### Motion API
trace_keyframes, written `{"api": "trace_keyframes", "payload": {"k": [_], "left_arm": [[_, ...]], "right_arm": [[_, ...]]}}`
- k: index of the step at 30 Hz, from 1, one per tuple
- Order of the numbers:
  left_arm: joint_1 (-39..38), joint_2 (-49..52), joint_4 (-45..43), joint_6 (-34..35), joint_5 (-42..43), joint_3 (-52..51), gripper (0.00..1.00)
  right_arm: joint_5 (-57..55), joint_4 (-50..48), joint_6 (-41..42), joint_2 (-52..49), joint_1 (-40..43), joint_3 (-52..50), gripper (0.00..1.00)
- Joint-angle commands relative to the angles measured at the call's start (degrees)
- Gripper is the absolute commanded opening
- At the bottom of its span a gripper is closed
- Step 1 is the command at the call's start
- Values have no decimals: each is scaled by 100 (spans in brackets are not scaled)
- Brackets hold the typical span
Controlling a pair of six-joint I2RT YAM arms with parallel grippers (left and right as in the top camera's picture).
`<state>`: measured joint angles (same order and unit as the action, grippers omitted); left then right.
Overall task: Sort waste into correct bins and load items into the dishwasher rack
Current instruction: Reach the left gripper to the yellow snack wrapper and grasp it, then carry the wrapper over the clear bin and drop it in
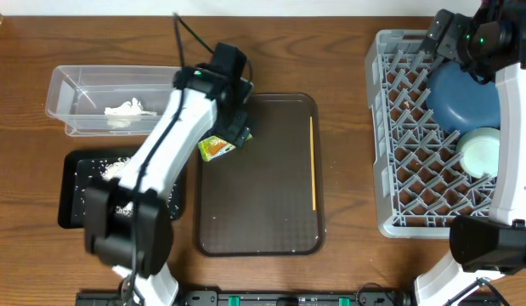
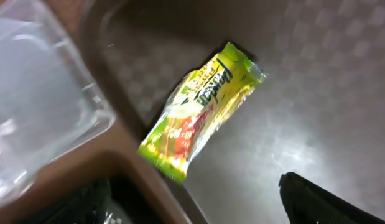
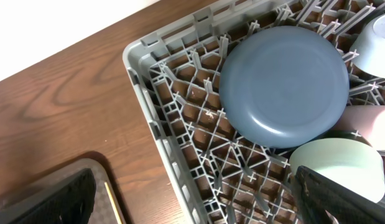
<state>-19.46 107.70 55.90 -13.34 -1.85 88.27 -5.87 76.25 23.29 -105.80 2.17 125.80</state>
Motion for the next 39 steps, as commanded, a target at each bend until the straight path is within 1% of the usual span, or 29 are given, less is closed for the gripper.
{"api": "trace_keyframes", "payload": {"k": [1, 4, 8, 14, 18, 23, 26, 30, 32, 33, 35, 37, 39], "left_arm": [[-2, 317, -129, -415, 13, 35, 88], [-2, 557, -225, -494, 13, 35, 81], [-2, 811, -293, -507, 20, 33, 79], [-2, 1069, -485, -509, 402, 24, 78], [-2, 1222, -505, -509, 402, 13, 72], [-2, 1384, -553, -509, 402, 2, 70], [-2, 1453, -610, -509, 426, 0, 62], [-2, 1580, -638, -507, 553, -9, 62], [-4, 1617, -656, -507, 555, -9, 51], [-2, 1624, -686, -507, 551, -9, 41], [-2, 1606, -739, -507, 549, -7, 26], [-2, 1556, -741, -507, 551, 13, 15], [-4, 1456, -737, -503, 551, 37, 6]], "right_arm": [[-52, 7, 26, -39, 7, 2, 99], [-55, 9, 26, -39, 4, 2, 99], [-52, 7, 26, -39, 7, 2, 99], [-52, 9, 26, -39, 4, 2, 99], [-52, 7, 26, -39, 4, 2, 99], [-52, 9, 26, -39, 4, 2, 99], [-52, 9, 26, -39, 4, 2, 99], [-52, 7, 26, -39, 7, 2, 99], [-52, 7, 26, -39, 4, 2, 99], [-52, 7, 26, -39, 7, 2, 99], [-52, 7, 26, -39, 7, 2, 99], [-52, 9, 26, -39, 7, 2, 99], [-52, 9, 26, -39, 4, 2, 99]]}}
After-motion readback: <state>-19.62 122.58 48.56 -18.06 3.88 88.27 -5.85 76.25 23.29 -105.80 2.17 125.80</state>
